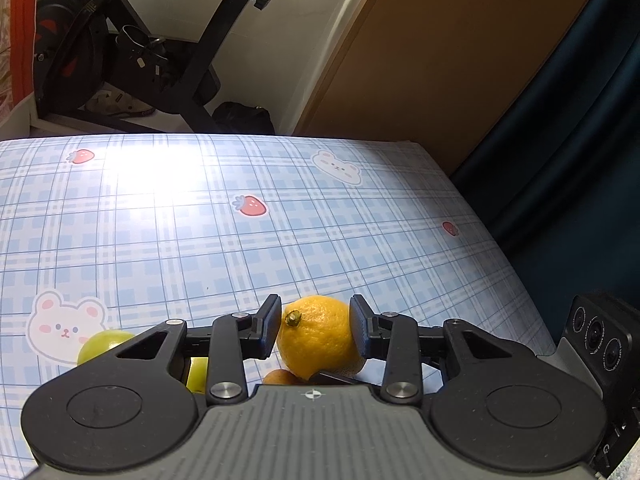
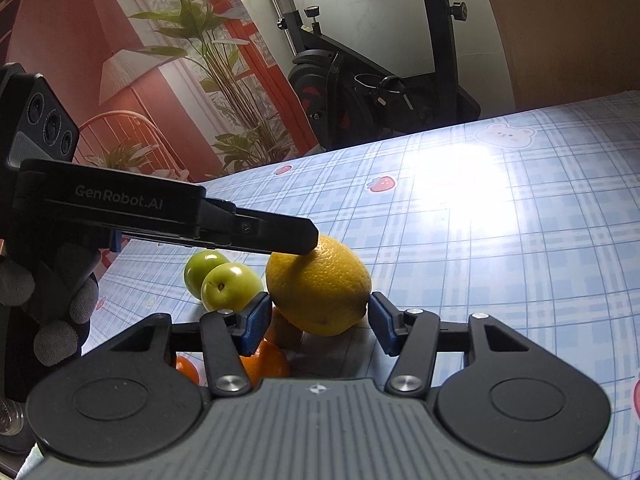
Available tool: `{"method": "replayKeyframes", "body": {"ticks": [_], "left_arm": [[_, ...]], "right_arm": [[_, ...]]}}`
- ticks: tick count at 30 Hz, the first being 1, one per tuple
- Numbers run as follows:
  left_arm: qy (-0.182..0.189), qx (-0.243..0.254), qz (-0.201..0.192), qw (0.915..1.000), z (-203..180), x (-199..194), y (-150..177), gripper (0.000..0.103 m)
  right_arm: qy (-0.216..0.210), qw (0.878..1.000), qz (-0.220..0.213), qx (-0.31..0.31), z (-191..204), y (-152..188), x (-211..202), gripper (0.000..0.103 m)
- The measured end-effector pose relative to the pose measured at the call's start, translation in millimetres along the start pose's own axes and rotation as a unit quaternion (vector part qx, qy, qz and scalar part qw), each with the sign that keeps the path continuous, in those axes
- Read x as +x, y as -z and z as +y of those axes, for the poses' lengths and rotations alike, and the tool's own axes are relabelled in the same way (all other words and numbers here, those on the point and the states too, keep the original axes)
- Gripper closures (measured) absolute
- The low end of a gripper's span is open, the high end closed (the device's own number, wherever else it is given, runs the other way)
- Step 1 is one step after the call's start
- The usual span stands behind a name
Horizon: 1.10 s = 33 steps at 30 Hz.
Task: Organize fruits
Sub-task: 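Lift the lemon with the left gripper and carry it over the plate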
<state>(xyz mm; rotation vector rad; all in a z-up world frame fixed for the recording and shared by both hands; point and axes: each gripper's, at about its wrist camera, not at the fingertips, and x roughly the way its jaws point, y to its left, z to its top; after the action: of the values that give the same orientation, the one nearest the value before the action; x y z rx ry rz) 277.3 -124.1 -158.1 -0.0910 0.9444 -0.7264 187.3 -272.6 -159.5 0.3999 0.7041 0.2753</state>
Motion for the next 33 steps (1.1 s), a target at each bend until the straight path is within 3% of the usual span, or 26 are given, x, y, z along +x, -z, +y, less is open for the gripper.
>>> {"method": "replayKeyframes", "body": {"ticks": [8, 16, 23, 33], "left_arm": [[0.004, 0.01, -0.019, 0.9998, -14, -33, 7, 0.063], [-0.015, 0.017, -0.036, 0.9991, -33, -81, 30, 0.063], [-0.009, -0.001, -0.032, 0.9995, -38, -115, 60, 0.063], [-0.004, 0.016, -0.005, 0.9999, -48, -129, 101, 0.063]], "right_arm": [[0.004, 1.0, -0.007, -0.023, 26, -1, -25, 0.047], [-0.006, 0.999, 0.003, -0.042, 64, 4, -52, 0.047], [-0.016, 0.996, 0.026, -0.079, 97, 22, -76, 0.047], [-0.015, 0.993, 0.067, -0.093, 117, 51, -95, 0.047]]}}
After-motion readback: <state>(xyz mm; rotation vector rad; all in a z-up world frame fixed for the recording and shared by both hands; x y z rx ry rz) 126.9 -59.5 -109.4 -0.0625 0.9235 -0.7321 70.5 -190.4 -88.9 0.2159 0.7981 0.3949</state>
